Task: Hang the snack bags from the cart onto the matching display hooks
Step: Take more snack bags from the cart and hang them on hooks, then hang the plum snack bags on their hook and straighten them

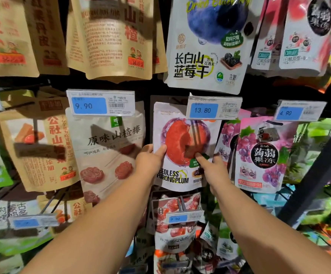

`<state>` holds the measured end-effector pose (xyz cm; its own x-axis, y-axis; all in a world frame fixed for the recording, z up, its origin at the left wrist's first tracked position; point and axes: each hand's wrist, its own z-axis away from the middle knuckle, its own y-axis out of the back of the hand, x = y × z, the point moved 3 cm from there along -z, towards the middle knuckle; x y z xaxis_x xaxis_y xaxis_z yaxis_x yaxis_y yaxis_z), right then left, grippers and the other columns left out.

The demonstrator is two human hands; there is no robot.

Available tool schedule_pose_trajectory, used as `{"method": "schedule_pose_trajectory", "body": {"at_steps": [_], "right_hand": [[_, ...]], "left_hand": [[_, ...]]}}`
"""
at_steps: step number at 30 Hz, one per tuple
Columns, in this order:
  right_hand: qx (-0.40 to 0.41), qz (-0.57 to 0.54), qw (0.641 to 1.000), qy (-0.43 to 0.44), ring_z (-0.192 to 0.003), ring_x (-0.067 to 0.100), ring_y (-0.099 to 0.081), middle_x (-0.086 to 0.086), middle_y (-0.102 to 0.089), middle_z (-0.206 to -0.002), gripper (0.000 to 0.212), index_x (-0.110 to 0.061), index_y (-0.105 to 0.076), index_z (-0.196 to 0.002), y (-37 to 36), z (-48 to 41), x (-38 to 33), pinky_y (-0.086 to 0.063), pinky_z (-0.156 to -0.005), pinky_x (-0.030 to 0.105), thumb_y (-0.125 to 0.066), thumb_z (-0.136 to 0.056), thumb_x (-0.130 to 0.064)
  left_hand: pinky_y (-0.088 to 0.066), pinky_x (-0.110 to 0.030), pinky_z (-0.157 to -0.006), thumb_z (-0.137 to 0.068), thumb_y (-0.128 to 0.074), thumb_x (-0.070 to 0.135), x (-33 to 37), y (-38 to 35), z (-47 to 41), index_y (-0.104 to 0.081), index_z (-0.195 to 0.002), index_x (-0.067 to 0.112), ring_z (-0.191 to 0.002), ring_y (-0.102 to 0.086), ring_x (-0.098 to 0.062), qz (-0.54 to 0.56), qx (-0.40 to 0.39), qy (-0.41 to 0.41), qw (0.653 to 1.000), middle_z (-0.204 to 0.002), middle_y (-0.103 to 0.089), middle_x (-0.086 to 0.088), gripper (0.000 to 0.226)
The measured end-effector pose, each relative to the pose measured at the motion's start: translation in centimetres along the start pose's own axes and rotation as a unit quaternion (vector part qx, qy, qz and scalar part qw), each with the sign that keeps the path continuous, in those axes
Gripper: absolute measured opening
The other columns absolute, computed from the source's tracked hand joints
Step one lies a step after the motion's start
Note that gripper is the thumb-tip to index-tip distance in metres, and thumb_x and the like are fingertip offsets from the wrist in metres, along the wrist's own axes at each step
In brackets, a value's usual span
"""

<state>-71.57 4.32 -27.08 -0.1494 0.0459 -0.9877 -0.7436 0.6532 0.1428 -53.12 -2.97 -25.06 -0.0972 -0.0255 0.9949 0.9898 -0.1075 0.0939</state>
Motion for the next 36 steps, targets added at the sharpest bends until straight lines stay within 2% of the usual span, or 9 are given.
{"method": "schedule_pose_trajectory", "body": {"at_steps": [3, 9, 14, 17, 20, 24, 30, 33, 36], "right_hand": [[-0.006, 0.01, 1.0, -0.003, -0.081, 0.025, -0.067, 0.016, -0.069, -0.098, 0.048, -0.002, -0.056, -0.101, 0.0, 0.3, 0.5, -0.051, -0.079, 0.041, -0.072, -0.081, -0.043], [-0.006, 0.064, 0.997, -0.041, -0.095, 0.022, -0.067, 0.001, -0.073, -0.099, 0.064, -0.016, -0.068, -0.103, 0.6, 0.9, 3.4, -0.051, -0.078, 0.034, -0.064, -0.067, -0.068], [-0.005, 0.083, 0.994, -0.077, -0.122, 0.026, -0.054, 0.007, -0.058, -0.131, 0.065, -0.009, -0.054, -0.133, 1.5, 3.8, 4.3, -0.043, -0.1, 0.036, -0.067, -0.085, -0.05], [-0.021, 0.082, 0.994, -0.067, -0.123, 0.022, -0.053, 0.005, -0.056, -0.135, 0.058, -0.01, -0.049, -0.136, 2.4, 5.5, 4.9, -0.04, -0.099, 0.03, -0.065, -0.09, -0.04], [-0.026, 0.068, 0.995, -0.064, -0.102, 0.012, -0.058, -0.004, -0.062, -0.108, 0.033, -0.015, -0.057, -0.12, 3.4, 7.4, 5.5, -0.037, -0.087, 0.023, -0.066, -0.091, -0.03], [0.001, 0.056, 0.997, -0.06, -0.068, 0.006, -0.05, -0.007, -0.053, -0.075, 0.008, -0.02, -0.059, -0.088, 6.3, 10.3, 7.3, -0.039, -0.077, 0.025, -0.067, -0.09, -0.019], [0.061, 0.131, 0.984, -0.101, -0.072, 0.015, -0.062, 0.002, -0.069, -0.08, 0.014, -0.017, -0.067, -0.08, 14.1, 14.5, 11.2, -0.048, -0.069, 0.028, -0.066, -0.09, -0.027], [0.1, 0.125, 0.978, -0.137, -0.068, 0.016, -0.059, -0.002, -0.066, -0.073, 0.013, -0.023, -0.065, -0.078, 17.6, 15.9, 13.8, -0.045, -0.065, 0.028, -0.066, -0.089, -0.03], [0.127, 0.127, 0.968, -0.174, -0.069, 0.022, -0.063, 0.001, -0.067, -0.071, 0.019, -0.023, -0.062, -0.07, 20.2, 17.1, 16.4, -0.053, -0.065, 0.033, -0.065, -0.087, -0.031]], "left_hand": [[-0.044, -0.04, -0.105, -0.085, -0.07, 0.039, -0.9, 0.0, 0.5, -0.051, -0.137, 0.006, -0.118, -0.059, -0.026, -0.003, -0.007, -0.001, 1.0, -0.132, -0.06, -0.007, 0.064], [-0.052, -0.041, -0.093, -0.083, -0.069, 0.045, -4.2, -0.3, 1.2, -0.068, -0.11, 0.013, -0.097, -0.067, -0.022, -0.081, -0.033, 0.0, 0.996, -0.107, -0.073, -0.003, 0.042], [-0.053, -0.045, -0.093, -0.045, -0.066, 0.081, -9.7, -1.0, 0.2, -0.061, -0.117, 0.011, -0.098, -0.068, -0.028, -0.087, -0.037, 0.083, 0.992, -0.112, -0.07, -0.005, 0.1], [-0.047, -0.035, -0.093, -0.08, -0.074, 0.047, -8.4, -1.4, 3.4, -0.034, -0.127, -0.002, -0.099, -0.061, -0.03, -0.034, -0.05, 0.165, 0.984, -0.11, -0.057, -0.013, 0.079], [-0.046, -0.034, -0.091, -0.081, -0.072, 0.041, -9.3, -2.4, 4.6, -0.035, -0.111, -0.001, -0.1, -0.057, -0.029, -0.063, -0.024, 0.192, 0.979, -0.102, -0.055, -0.011, 0.063], [-0.05, -0.04, -0.079, -0.071, -0.072, 0.04, -9.0, -4.6, 7.6, -0.056, -0.107, -0.009, -0.101, -0.063, -0.038, -0.137, -0.027, 0.096, 0.986, -0.103, -0.064, -0.023, 0.063], [-0.029, -0.047, -0.108, -0.079, -0.068, 0.024, -6.5, -4.9, 11.0, -0.054, -0.118, 0.009, -0.128, -0.038, -0.036, -0.336, 0.135, -0.12, 0.924, -0.128, -0.05, -0.016, 0.043], [-0.031, -0.044, -0.097, -0.075, -0.063, 0.02, -6.8, -7.6, 12.8, -0.059, -0.107, 0.004, -0.112, -0.05, -0.041, -0.331, 0.094, -0.232, 0.91, -0.109, -0.057, -0.021, 0.036], [-0.035, -0.042, -0.085, -0.073, -0.064, 0.016, -8.0, -12.6, 17.3, -0.058, -0.099, 0.002, -0.097, -0.054, -0.039, -0.294, -0.032, -0.313, 0.902, -0.096, -0.058, -0.017, 0.029]]}}
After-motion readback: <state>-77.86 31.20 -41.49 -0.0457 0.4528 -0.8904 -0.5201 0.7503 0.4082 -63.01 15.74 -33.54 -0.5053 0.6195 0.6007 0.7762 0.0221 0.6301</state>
